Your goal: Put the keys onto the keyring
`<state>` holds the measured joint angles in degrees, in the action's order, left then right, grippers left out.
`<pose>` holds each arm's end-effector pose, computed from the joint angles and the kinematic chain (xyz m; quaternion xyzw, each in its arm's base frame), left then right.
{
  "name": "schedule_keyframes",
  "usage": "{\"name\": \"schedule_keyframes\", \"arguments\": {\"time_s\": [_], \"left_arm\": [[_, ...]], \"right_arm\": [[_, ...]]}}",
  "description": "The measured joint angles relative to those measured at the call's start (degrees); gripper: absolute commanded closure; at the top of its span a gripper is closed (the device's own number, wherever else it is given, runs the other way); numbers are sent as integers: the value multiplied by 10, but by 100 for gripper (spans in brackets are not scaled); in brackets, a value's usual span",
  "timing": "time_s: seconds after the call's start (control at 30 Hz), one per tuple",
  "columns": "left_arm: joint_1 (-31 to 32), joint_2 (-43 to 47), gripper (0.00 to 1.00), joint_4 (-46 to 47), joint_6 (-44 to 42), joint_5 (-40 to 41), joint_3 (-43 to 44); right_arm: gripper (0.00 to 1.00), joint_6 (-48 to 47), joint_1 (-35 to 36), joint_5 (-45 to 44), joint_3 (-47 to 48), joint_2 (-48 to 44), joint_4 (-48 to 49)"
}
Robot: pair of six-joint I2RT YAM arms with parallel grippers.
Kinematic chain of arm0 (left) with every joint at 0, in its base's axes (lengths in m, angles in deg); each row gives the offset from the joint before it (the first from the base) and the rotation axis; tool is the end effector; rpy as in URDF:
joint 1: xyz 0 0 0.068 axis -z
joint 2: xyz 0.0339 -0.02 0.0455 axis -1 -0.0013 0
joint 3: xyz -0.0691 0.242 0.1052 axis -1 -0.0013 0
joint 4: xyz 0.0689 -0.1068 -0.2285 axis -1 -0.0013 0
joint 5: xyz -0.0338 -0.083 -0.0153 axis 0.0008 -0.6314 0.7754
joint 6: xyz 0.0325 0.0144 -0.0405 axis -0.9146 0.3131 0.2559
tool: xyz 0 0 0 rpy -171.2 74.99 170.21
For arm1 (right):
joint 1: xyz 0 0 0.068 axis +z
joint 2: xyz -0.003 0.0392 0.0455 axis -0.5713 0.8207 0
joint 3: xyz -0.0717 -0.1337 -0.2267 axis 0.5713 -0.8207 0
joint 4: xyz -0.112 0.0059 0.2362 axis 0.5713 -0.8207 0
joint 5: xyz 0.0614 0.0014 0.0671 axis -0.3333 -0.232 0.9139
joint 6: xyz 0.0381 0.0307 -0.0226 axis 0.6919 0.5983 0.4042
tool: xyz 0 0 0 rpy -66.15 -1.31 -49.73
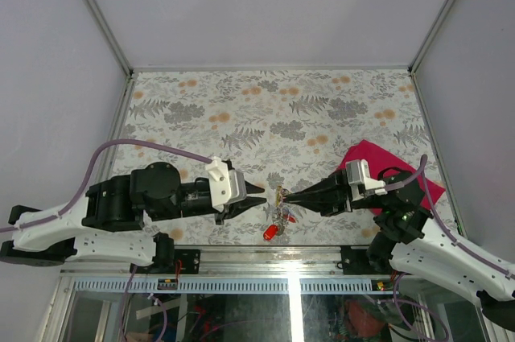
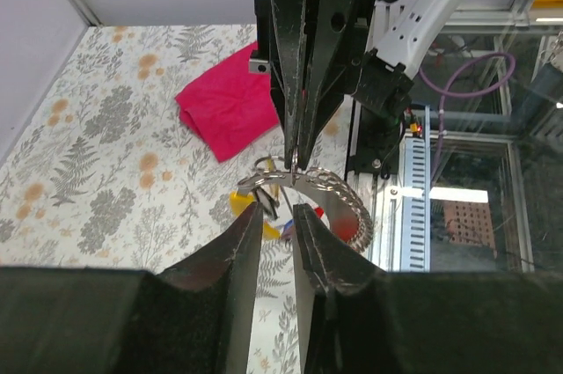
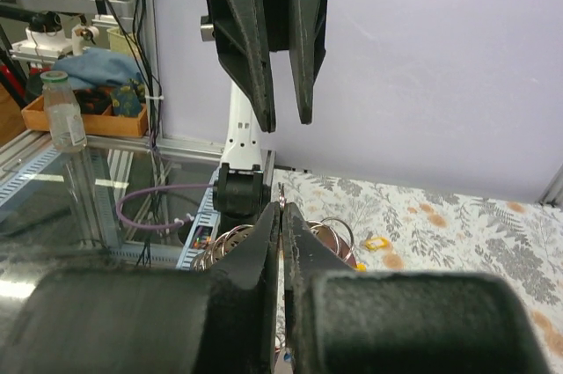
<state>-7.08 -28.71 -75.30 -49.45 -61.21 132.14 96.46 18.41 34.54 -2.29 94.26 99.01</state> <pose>0.0232 -0.1615 0.4582 0.5420 0.5491 -0.3487 0.5321 0.0650 0.1254 0.3713 -0.4606 0.3428 0.5592 0.5980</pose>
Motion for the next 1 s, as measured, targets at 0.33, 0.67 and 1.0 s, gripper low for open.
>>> {"name": "schedule_keyframes", "arguments": {"time_s": [0.33, 0.67, 1.0], "left_arm": [[0, 9, 77, 75, 21, -28, -47], [0, 6, 75, 128, 19, -36, -61], [0, -4, 73, 139, 17, -36, -67]], "right_arm": [[100, 35, 0, -4, -19, 4, 96], [100, 53, 0, -3, -21, 7, 136], [100, 61, 0, 0, -21, 8, 136]]}}
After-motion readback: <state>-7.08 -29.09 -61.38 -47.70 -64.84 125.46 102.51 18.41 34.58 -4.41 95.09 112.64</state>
